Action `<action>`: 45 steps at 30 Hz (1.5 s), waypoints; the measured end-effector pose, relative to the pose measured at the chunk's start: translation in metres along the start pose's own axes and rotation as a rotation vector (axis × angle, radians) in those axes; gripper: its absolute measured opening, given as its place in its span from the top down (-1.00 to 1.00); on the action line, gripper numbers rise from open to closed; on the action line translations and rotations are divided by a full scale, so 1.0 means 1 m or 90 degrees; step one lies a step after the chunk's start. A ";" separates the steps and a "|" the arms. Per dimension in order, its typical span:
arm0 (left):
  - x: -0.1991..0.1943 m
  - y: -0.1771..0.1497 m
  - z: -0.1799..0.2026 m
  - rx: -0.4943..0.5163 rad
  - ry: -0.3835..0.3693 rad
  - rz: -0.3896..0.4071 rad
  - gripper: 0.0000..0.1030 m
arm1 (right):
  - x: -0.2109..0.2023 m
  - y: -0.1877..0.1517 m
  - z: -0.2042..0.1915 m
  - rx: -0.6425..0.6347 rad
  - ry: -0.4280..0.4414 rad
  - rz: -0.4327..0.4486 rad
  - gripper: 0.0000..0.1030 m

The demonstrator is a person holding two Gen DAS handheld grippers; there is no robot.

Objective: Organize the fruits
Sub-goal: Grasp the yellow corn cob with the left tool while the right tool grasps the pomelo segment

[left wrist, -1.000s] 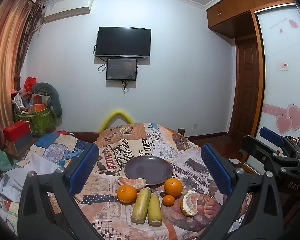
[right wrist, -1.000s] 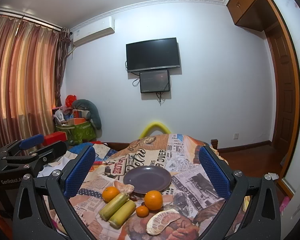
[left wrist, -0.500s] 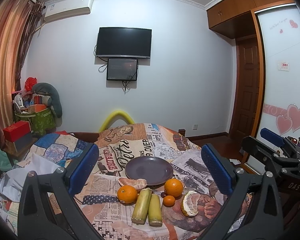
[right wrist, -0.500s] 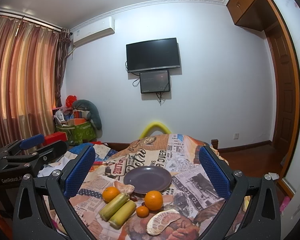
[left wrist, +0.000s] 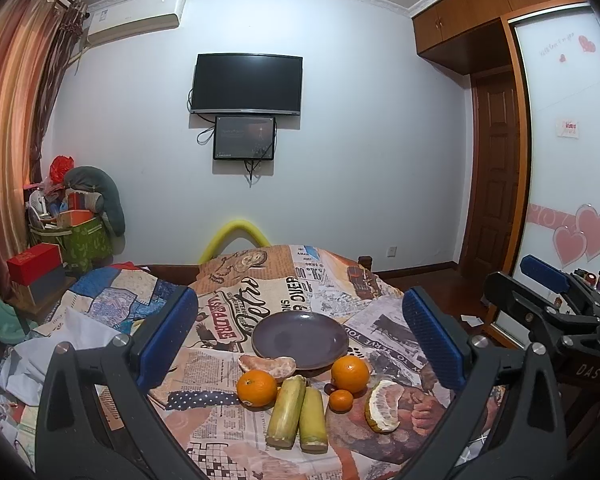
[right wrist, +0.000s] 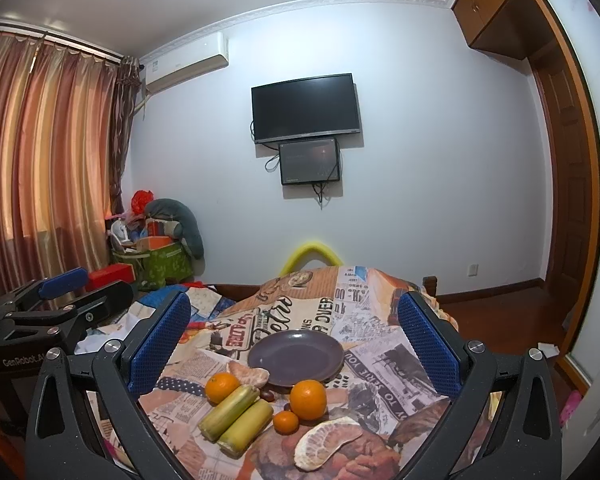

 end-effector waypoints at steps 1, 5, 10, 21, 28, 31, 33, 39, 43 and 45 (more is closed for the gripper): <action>0.001 -0.001 0.000 0.002 -0.002 -0.002 -1.00 | 0.002 -0.001 0.000 0.000 -0.001 -0.002 -1.00; 0.013 -0.005 0.002 0.014 -0.012 -0.016 -1.00 | 0.011 -0.006 0.005 0.003 -0.013 -0.024 -1.00; 0.041 -0.020 -0.002 0.028 -0.015 -0.059 -1.00 | 0.027 -0.022 0.019 0.001 -0.024 -0.069 -1.00; 0.131 -0.100 -0.012 0.035 -0.043 -0.246 -0.50 | 0.073 -0.090 0.075 0.058 -0.070 -0.248 -1.00; 0.162 -0.146 -0.015 0.000 -0.077 -0.332 -0.20 | 0.091 -0.127 0.080 0.049 -0.079 -0.333 -0.99; 0.171 -0.162 -0.012 -0.003 -0.090 -0.362 -0.09 | 0.101 -0.144 0.080 0.046 -0.075 -0.361 -0.99; 0.174 -0.174 -0.010 -0.008 -0.100 -0.382 -0.04 | 0.108 -0.156 0.080 0.048 -0.072 -0.381 -0.99; 0.182 -0.193 -0.002 -0.019 -0.120 -0.409 0.07 | 0.121 -0.187 0.078 0.060 -0.062 -0.436 -0.91; 0.184 -0.198 0.005 -0.017 -0.124 -0.415 0.15 | 0.128 -0.205 0.076 0.076 -0.052 -0.471 -0.74; 0.186 -0.200 0.008 -0.015 -0.127 -0.416 0.17 | 0.128 -0.208 0.077 0.067 -0.062 -0.471 -0.71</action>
Point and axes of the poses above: each gripper's, at about its wrist camera, not at the fingertips, and x roughly the way its jaws point, z to its right, y to its top, the point moved 7 cm from there along x, roughly the way its jaws point, and after that the axes turned 8 degrees about x, right-handed, at the moved point
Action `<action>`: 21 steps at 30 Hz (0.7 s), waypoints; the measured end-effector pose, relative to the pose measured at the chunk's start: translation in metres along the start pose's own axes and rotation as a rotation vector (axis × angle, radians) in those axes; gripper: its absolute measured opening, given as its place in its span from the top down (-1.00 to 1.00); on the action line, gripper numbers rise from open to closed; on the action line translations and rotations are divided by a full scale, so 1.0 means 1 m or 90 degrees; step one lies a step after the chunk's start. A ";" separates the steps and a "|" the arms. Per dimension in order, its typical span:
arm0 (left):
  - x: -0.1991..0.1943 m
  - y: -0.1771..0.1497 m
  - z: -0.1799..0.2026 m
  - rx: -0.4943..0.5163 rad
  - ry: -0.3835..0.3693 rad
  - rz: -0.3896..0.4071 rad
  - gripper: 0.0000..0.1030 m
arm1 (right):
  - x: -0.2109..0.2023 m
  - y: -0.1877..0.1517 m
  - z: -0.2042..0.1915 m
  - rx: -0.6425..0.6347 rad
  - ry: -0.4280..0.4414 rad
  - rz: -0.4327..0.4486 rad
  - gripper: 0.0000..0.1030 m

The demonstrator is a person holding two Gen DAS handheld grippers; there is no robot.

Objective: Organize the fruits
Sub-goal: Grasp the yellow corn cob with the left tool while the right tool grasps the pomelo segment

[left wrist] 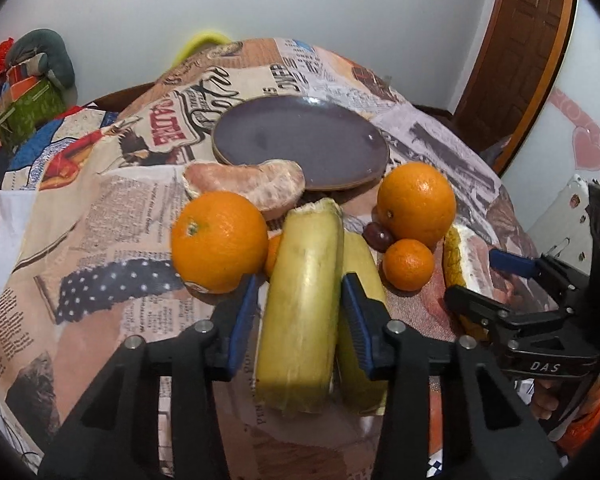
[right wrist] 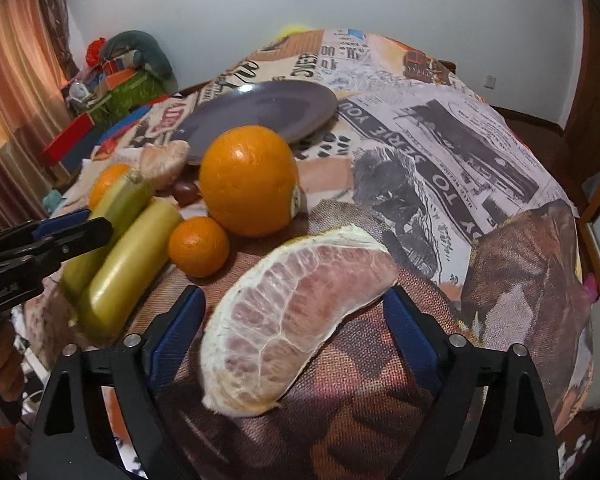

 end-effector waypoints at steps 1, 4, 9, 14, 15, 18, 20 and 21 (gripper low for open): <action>0.000 0.001 0.000 0.001 0.001 0.001 0.19 | 0.000 0.000 0.000 -0.006 -0.004 0.002 -0.67; 0.002 0.003 0.000 -0.003 -0.007 0.000 0.22 | -0.006 -0.003 -0.001 -0.024 -0.001 0.002 -0.50; 0.003 0.003 -0.001 -0.004 -0.010 0.003 0.22 | -0.013 -0.004 0.007 -0.031 0.014 -0.006 -0.07; 0.006 0.005 -0.002 -0.012 -0.022 0.001 0.22 | -0.013 -0.001 0.020 -0.009 0.032 -0.018 -0.05; 0.008 0.006 -0.002 -0.015 -0.025 -0.001 0.22 | -0.012 0.000 0.020 -0.004 0.034 -0.020 -0.05; 0.010 0.008 -0.003 -0.022 -0.032 -0.002 0.22 | -0.008 0.003 0.016 -0.007 0.025 -0.015 -0.05; 0.011 0.009 -0.003 -0.021 -0.031 -0.004 0.23 | -0.004 0.004 0.013 -0.015 0.016 -0.009 -0.03; 0.010 0.010 -0.001 -0.018 -0.027 -0.006 0.24 | -0.004 0.005 0.013 -0.015 0.014 -0.006 -0.02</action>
Point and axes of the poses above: each gripper's, at about its wrist camera, not at the fingertips, and x roughly the way its jaws point, z to its right, y to its top, the point moved 7 cm from there along x, roughly the way its jaws point, and after that the axes turned 8 degrees about x, right-handed, at the moved point
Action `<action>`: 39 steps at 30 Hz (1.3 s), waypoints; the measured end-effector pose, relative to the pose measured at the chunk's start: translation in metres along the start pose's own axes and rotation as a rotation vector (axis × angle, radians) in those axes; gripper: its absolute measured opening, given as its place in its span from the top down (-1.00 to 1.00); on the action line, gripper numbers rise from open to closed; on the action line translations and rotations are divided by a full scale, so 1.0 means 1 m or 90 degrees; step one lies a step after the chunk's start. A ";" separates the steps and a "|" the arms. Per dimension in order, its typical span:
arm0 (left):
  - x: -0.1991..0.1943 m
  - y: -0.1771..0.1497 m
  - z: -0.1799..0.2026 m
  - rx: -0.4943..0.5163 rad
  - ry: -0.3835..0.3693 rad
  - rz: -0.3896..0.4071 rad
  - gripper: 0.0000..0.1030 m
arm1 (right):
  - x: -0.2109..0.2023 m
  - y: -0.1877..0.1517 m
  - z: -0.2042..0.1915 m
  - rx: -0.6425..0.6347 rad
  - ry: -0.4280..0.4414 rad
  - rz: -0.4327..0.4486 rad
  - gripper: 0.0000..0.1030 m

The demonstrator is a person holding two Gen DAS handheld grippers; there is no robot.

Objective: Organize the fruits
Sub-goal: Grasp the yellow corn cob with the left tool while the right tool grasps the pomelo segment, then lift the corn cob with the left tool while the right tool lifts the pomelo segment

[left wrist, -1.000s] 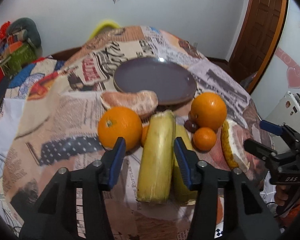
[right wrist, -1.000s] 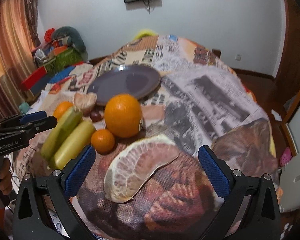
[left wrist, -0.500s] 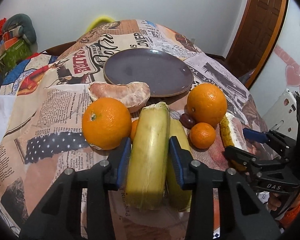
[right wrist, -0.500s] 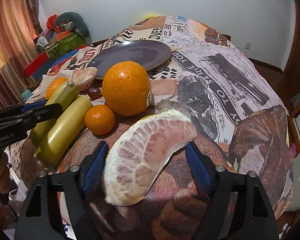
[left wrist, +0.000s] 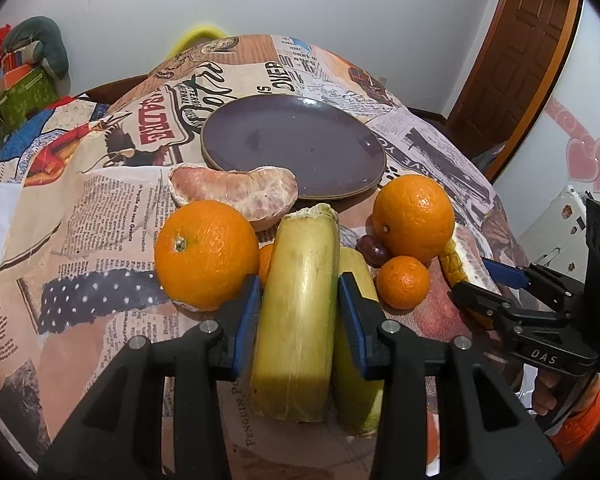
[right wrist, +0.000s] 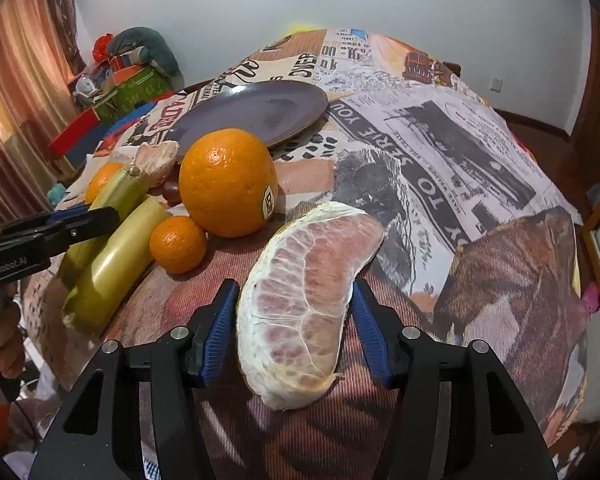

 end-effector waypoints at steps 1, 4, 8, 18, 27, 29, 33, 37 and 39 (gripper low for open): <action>-0.001 0.000 0.001 0.003 0.005 -0.001 0.24 | 0.000 0.001 0.000 0.001 -0.001 0.001 -0.01; -0.007 0.001 0.004 0.015 0.022 0.008 0.25 | -0.002 0.003 0.002 0.011 0.004 0.002 0.01; -0.026 0.006 0.007 0.026 0.024 0.039 0.25 | -0.009 0.005 0.004 0.026 0.013 0.008 0.01; -0.064 0.021 -0.004 0.002 0.033 0.088 0.27 | -0.033 0.031 -0.010 0.010 0.025 0.065 0.02; -0.091 0.054 -0.003 0.004 0.040 0.150 0.27 | -0.049 0.065 -0.026 -0.013 0.033 0.122 0.02; -0.094 0.062 -0.003 0.008 0.042 0.162 0.27 | -0.051 0.073 -0.029 -0.018 0.035 0.135 0.02; -0.096 0.078 -0.005 0.009 0.044 0.178 0.27 | -0.052 0.087 -0.031 -0.025 0.036 0.153 0.01; -0.088 0.092 -0.011 0.006 0.046 0.185 0.27 | -0.048 0.101 -0.033 -0.030 0.037 0.167 0.01; -0.081 0.098 -0.014 0.004 0.047 0.183 0.27 | -0.044 0.108 -0.032 -0.034 0.036 0.172 0.01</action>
Point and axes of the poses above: each gripper's, at about its wrist camera, not at the fingertips, and x roughly the way its jaws point, z to its right, y to its top, the point moved 7 cm from there along x, roughly the way its jaws point, and after that the axes turned 8 degrees about x, right-handed, at the moved point
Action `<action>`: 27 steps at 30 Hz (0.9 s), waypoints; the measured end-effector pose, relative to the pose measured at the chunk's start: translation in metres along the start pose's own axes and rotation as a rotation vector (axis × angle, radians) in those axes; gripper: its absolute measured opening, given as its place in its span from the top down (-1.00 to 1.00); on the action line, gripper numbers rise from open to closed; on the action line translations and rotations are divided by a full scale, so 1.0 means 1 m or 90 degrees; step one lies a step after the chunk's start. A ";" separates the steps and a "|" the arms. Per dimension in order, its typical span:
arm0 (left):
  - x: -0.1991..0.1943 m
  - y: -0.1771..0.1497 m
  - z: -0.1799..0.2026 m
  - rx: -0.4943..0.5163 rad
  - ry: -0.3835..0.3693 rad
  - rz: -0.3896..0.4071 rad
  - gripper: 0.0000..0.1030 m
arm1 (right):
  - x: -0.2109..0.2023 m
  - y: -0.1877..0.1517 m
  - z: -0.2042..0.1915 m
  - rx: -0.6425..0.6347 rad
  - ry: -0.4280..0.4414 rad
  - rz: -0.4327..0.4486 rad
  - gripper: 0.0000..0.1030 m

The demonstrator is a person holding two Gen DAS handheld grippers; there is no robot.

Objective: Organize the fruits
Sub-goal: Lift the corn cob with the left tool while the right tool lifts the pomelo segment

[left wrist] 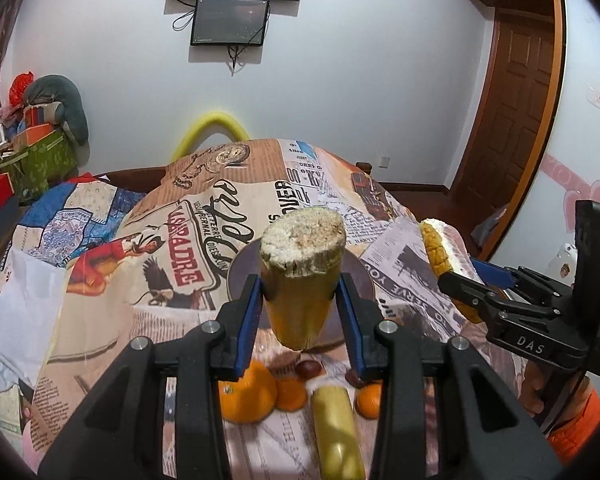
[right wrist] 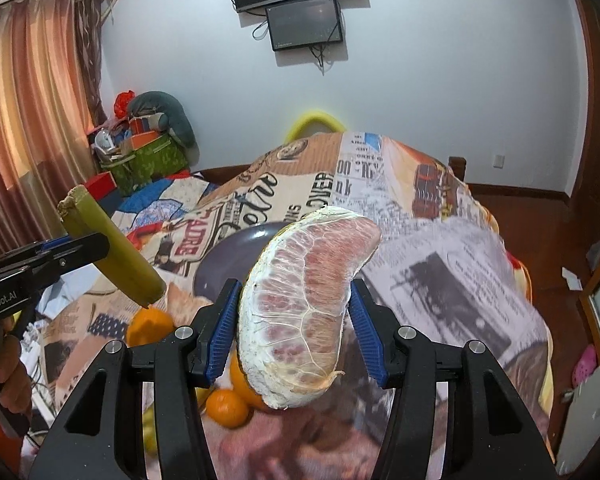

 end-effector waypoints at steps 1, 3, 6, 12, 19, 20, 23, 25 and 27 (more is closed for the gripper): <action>0.004 0.002 -0.001 0.000 0.001 -0.001 0.27 | 0.002 0.002 0.000 -0.002 -0.001 0.001 0.01; 0.014 0.004 -0.003 0.000 0.001 -0.005 0.27 | 0.009 0.006 0.001 -0.007 -0.002 0.003 0.01; 0.030 0.007 -0.005 0.002 0.001 -0.011 0.27 | 0.022 0.013 0.003 -0.015 -0.004 0.004 0.01; 0.065 0.005 -0.011 -0.005 -0.002 -0.035 0.27 | 0.050 0.022 0.006 -0.032 -0.007 -0.005 0.01; 0.099 -0.004 -0.012 -0.009 -0.015 -0.078 0.27 | 0.082 0.022 0.008 -0.053 -0.008 -0.033 0.01; 0.103 -0.005 -0.012 -0.009 -0.015 -0.083 0.27 | 0.085 0.022 0.008 -0.055 -0.007 -0.037 0.01; 0.114 -0.008 -0.013 -0.004 -0.013 -0.094 0.27 | 0.098 0.021 0.010 -0.061 -0.007 -0.057 0.01; 0.122 -0.010 -0.015 -0.003 -0.011 -0.101 0.27 | 0.105 0.019 0.011 -0.062 -0.005 -0.071 0.01; 0.131 -0.011 -0.017 -0.007 -0.015 -0.113 0.27 | 0.112 0.017 0.012 -0.062 0.000 -0.084 0.01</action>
Point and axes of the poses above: each gripper's, at about its wrist camera, not at the fingertips, and x roughly the way its jaws point, z to its right, y to its top, the point moved 7 cm from there along x, roughly the way its jaws point, and after that the axes turned 8 degrees about x, right-handed, at the moved point
